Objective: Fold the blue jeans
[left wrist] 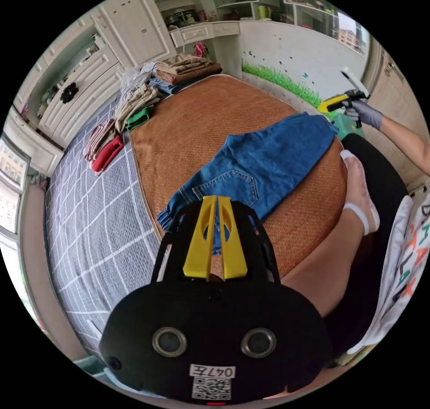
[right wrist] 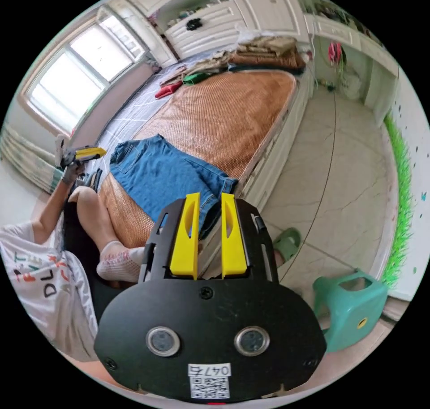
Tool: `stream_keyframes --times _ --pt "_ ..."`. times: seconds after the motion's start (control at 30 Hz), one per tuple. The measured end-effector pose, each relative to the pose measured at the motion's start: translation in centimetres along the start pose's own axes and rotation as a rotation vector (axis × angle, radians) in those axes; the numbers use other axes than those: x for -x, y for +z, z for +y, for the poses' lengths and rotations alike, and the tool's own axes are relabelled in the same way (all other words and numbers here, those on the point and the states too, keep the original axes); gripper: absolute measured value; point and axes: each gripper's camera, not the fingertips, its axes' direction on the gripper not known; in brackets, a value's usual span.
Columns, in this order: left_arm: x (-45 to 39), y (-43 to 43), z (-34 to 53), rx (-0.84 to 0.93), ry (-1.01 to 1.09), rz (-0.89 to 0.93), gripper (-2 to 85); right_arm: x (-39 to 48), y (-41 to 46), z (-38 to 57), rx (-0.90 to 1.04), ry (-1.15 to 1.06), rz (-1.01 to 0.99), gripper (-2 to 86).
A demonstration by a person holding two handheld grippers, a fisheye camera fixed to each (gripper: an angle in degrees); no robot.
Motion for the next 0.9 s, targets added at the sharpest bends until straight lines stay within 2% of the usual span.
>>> stream_keyframes --times 0.13,0.23,0.33,0.4,0.43,0.5,0.57,0.7,0.9 --pt "0.8 2.5 0.6 -0.025 -0.145 0.023 -0.7 -0.5 1.4 0.6 0.036 0.106 -0.107 0.9" --pt "1.2 3.8 1.6 0.046 -0.137 -0.093 -0.7 2.1 0.3 1.2 -0.036 0.001 -0.092 -0.7" --pt "2.3 4.1 2.5 0.044 -0.179 -0.193 -0.8 6.6 -2.7 2.1 -0.234 -0.248 -0.011 -0.7" --pt "3.7 4.4 3.1 0.042 -0.230 -0.181 -0.8 8.7 -2.8 2.5 -0.279 -0.321 0.180 -0.1" --pt "4.0 4.5 3.2 0.042 -0.240 -0.180 -0.8 8.6 -2.1 2.4 -0.245 -0.307 0.224 0.6" --pt "4.9 4.8 3.5 0.052 -0.261 -0.183 -0.8 6.2 2.5 1.1 0.033 -0.175 0.333 4.3" --pt "5.5 5.3 3.8 0.076 -0.260 -0.186 -0.8 4.4 4.3 1.1 0.157 -0.083 0.314 6.0" --pt "7.1 6.4 4.7 0.146 -0.281 -0.193 -0.8 2.7 1.1 3.1 0.003 0.101 0.192 6.5" --pt "11.1 7.3 5.8 0.163 -0.377 -0.129 -0.8 2.3 0.5 2.3 -0.048 0.083 0.120 5.8"
